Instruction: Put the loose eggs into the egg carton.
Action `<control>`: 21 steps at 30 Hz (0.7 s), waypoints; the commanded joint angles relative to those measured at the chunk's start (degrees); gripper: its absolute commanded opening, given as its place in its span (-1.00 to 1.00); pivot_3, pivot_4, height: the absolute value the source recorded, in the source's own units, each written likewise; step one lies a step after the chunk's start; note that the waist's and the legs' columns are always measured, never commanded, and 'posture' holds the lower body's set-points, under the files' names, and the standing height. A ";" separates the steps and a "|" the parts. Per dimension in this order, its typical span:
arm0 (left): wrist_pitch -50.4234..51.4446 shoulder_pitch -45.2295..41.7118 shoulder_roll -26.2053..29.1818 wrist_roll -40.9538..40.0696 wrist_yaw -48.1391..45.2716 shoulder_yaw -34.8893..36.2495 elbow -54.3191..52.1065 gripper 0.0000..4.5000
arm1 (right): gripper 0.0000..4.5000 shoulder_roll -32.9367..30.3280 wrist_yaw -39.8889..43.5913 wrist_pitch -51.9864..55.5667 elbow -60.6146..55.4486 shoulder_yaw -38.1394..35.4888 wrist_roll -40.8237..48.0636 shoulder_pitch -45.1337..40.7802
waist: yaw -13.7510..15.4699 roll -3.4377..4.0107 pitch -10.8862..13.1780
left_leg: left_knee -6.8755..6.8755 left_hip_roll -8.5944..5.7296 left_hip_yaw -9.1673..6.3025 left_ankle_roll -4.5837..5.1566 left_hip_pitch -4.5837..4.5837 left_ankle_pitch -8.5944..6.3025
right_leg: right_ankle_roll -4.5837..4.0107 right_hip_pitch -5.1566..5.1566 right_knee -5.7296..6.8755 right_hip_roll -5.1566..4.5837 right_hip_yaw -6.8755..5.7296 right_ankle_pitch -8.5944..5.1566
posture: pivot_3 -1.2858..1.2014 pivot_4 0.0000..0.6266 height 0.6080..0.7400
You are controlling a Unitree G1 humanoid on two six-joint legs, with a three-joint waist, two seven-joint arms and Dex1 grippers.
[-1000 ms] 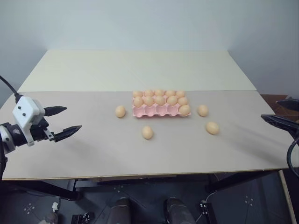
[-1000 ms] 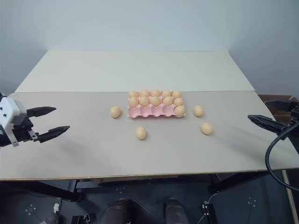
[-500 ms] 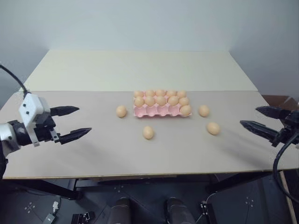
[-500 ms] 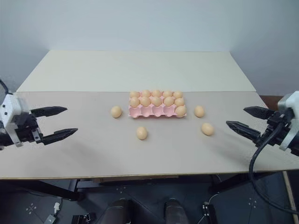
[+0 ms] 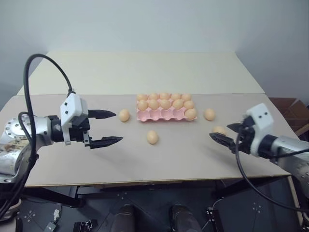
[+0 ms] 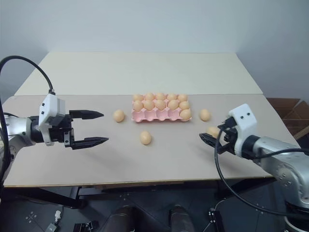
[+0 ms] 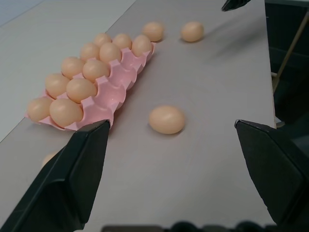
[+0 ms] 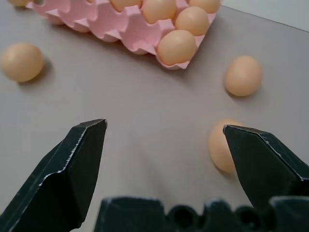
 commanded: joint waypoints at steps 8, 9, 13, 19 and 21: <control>0.52 -3.00 0.48 -0.44 -0.20 -0.58 -2.87 0.99 | 1.00 1.14 -3.48 -3.28 15.25 9.84 -12.55 -9.87 | 0.08 0.00 0.00 | 0.00 -0.01 0.00 0.00 -0.02 0.00 | 0.01 -0.02 0.00 0.01 -0.01 0.00 | 0.03 -0.52 1.00; 0.55 -3.03 0.50 -0.44 -0.15 -0.57 -2.93 0.99 | 1.00 1.17 -3.17 -3.58 16.38 10.28 -13.17 -10.42 | 0.08 0.00 0.00 | 0.00 -0.01 0.00 0.01 -0.02 0.00 | 0.01 -0.03 0.00 0.01 -0.01 0.00 | 0.03 -0.52 1.00; 0.43 -2.58 0.57 -0.33 -0.07 -0.16 -2.88 0.99 | 1.00 1.95 -1.17 -5.08 21.07 12.42 -15.32 -12.55 | 0.06 0.00 0.00 | 0.00 0.00 0.00 0.01 -0.02 0.00 | 0.02 -0.03 0.00 0.01 -0.01 0.00 | 0.03 -0.52 1.00; -0.15 -1.35 0.63 0.20 0.11 0.43 -2.50 0.99 | 1.00 3.84 -0.01 -8.54 27.05 16.80 -20.58 -14.98 | -0.01 0.01 0.00 | 0.00 0.00 0.00 0.01 -0.02 0.00 | 0.02 -0.02 0.01 0.02 -0.01 0.00 | 0.03 -0.52 1.00; -0.29 -1.01 0.64 0.41 0.25 0.61 -2.37 0.99 | 1.00 4.27 0.54 -9.06 28.24 17.51 -21.66 -15.44 | 0.00 0.01 0.00 | 0.00 0.00 0.00 0.01 -0.04 0.00 | 0.02 -0.04 0.00 0.02 0.00 0.00 | 0.03 -0.52 1.00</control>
